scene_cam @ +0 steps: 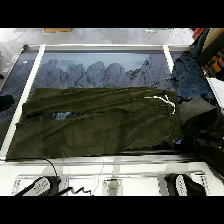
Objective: Fold the clothes and pants, and hang the long-sleeved shirts on hangers.
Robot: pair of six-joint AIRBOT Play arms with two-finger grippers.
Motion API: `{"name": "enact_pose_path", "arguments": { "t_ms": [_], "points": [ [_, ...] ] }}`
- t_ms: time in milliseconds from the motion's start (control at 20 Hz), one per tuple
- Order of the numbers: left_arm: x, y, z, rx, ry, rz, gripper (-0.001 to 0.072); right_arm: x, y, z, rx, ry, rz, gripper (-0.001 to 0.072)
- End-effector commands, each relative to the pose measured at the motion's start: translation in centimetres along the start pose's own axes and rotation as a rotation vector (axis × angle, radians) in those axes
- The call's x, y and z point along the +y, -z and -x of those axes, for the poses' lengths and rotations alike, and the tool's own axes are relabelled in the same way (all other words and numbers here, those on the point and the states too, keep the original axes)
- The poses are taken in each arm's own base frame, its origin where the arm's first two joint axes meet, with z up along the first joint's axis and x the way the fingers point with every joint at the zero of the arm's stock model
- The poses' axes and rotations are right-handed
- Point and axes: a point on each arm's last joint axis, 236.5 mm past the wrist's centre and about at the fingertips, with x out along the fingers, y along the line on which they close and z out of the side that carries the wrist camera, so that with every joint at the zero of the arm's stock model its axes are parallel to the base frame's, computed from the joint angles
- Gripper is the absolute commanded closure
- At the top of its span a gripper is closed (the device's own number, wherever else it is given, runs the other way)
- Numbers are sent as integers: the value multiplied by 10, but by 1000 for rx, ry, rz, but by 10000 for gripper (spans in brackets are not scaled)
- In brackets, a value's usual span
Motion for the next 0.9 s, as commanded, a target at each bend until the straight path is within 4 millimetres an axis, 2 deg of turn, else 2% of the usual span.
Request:
{"name": "enact_pose_path", "arguments": {
  "t_ms": [0, 50, 150, 250, 350, 550, 700, 750, 800, 850],
  "points": [
    [3, 10, -11, 13, -8, 3, 689, -21, 40, -33, 57, 26, -183, 141],
    [3, 11, -13, 18, -6, 5, 689, -25, 43, -41, 50, 31, -196, 142],
    [3, 11, -13, 15, -8, 5, 689, -31, 33, -56, -21, 24, -261, 142],
    [4, 9, -13, 9, -10, 5, 689, -28, 20, -69, -95, -27, -372, 142],
    [4, 9, -13, 9, -10, 5, 689, -26, 19, -80, -95, -60, -458, 142],
    [4, 9, -13, 9, -10, 6, 689, -43, 15, -100, -97, -15, -502, 163],
    [4, 9, -13, 10, -10, 5, 676, -37, 16, -110, -79, -44, -428, 183],
    [3, 10, -13, 14, -8, 8, 616, -32, 14, -112, -79, -68, -390, 203],
    [3, 12, -13, 22, -5, 20, 445, -28, 11, -112, -91, -87, -360, 204],
    [1, 16, -13, 37, 0, 35, 280, -24, 8, -112, -100, -104, -336, 269]
  ]
}}
